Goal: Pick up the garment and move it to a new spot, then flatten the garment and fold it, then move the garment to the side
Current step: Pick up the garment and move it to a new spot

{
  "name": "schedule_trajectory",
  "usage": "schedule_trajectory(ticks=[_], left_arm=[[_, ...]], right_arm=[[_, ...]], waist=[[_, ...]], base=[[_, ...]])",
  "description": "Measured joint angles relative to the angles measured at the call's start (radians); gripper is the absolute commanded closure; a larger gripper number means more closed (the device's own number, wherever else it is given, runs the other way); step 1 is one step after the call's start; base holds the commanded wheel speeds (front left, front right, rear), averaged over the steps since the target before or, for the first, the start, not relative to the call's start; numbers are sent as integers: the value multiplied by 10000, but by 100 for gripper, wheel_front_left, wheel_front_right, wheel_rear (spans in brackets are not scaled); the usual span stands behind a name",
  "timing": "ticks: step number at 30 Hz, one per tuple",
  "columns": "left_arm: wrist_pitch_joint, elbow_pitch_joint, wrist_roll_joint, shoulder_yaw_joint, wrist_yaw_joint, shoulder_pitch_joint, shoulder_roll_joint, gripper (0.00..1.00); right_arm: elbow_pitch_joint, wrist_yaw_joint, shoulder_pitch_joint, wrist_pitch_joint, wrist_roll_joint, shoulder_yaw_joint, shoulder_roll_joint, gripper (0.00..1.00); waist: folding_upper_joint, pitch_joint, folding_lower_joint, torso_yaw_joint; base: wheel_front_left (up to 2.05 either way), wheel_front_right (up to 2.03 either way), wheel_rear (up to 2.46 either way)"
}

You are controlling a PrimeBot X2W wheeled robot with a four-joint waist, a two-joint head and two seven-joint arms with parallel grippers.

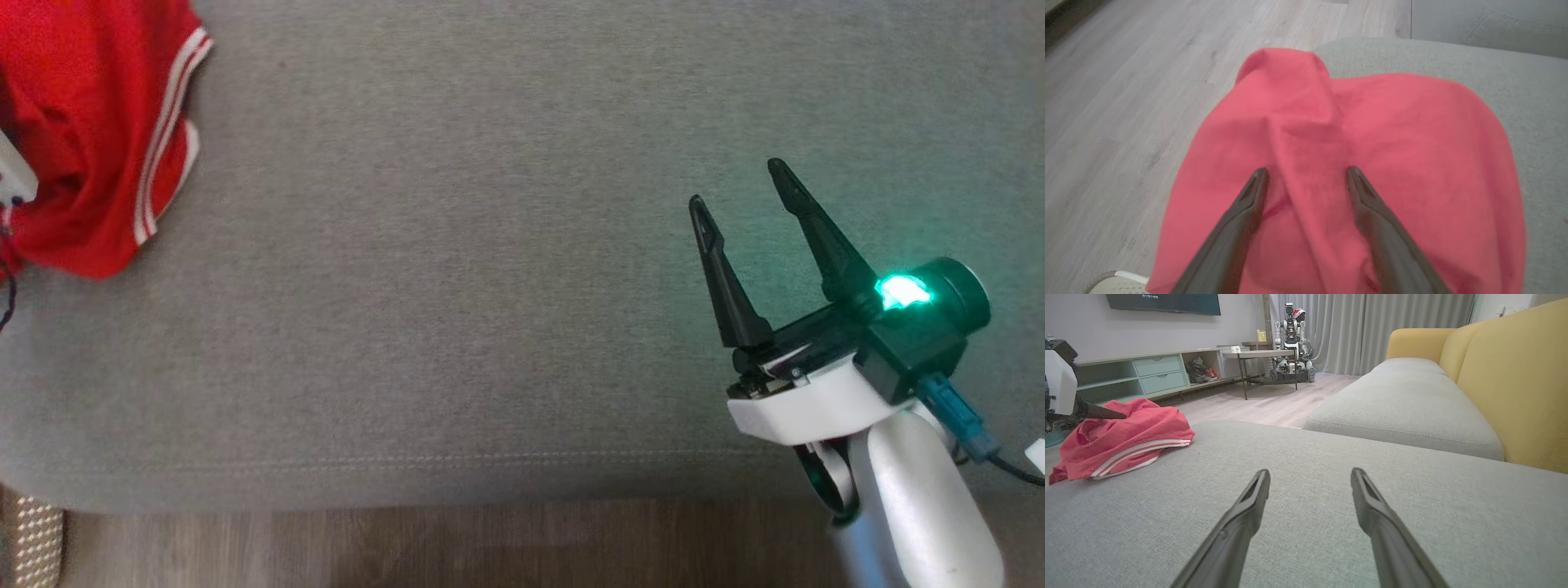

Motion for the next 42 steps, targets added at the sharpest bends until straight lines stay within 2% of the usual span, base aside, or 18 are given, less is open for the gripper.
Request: schedule_trajectory(ticks=[1, 2, 3, 6, 11, 15, 18, 22, 26, 27, 29, 31, 35, 42], left_arm=[[4, 159, 4, -17, 0, -49, 6, 25], [31, 305, 0, -17, -6, -107, -15, 83], [44, 418, -2, -44, -25, -173, -48, 100], [-173, 635, -4, -63, -182, -265, -65, 100], [-1557, 512, -217, -19, -372, -375, -196, 100], [-2871, -217, -472, -12, -552, -686, -481, 100], [-3308, -951, -903, 6, -686, -862, -690, 100], [-3216, -2113, -1453, -48, -713, -826, -846, 100], [-2458, -3710, -2113, -174, -715, -809, -984, 100], [-2027, -4541, -2324, -341, -711, -765, -1168, 100], [-1620, -5292, -2429, -529, -633, -628, -1519, 100], [-1177, -5954, -2667, -740, -443, -382, -1969, 100], [-520, -7271, -2704, -1436, 29, 280, -2516, 100], [-322, -7402, -2717, -2245, 464, 794, -3476, 100]], right_arm=[[0, 0, 0, 0, 17, -6, 0, 0], [2, 0, 0, 0, 17, -13, 0, 0], [2, 0, 1, 0, 17, -17, 0, 0], [8, 0, 8, 0, 25, -25, 0, 0], [128, 0, 46, 0, 217, 12, -2, 0], [297, 0, 81, 0, 399, 104, -2, 0], [355, 0, 215, 0, 677, 155, 0, 0], [533, 0, 748, 0, 993, 284, 0, 0], [529, 0, 996, 0, 1179, 311, 6, 0], [464, 0, 1024, 0, 1321, 150, 6, 0], [430, 0, 1039, 0, 1444, 0, 6, 0], [408, 0, 1048, 0, 1459, -48, 4, 0], [81, 0, 1039, 0, 1636, -104, 8, 0], [-454, 0, 1022, 0, 2102, -247, 10, 0]], waist=[[0, 3, 0, -83], [0, -5, 0, -149], [0, -33, 1, -184], [0, -194, 0, -210], [0, -573, 0, -129], [0, -1081, 0, -56], [0, -1579, -1, -45], [0, -2306, -1, -134], [1, -2878, -2, -421], [0, -3014, -2, -672], [0, -3095, -2, -938], [1, -3137, -2, -1218], [1, -3073, -2, -1988], [1, -2825, -2, -3010]], base=[[0, 0, 0], [0, 0, 0], [0, 0, 0], [0, 0, 0], [0, 0, 0], [0, 0, 0], [0, 0, 0], [0, 0, 0], [0, 0, 0], [0, 0, 0], [0, 0, 0], [0, 0, 0], [0, 0, 0], [0, 0, 0]])
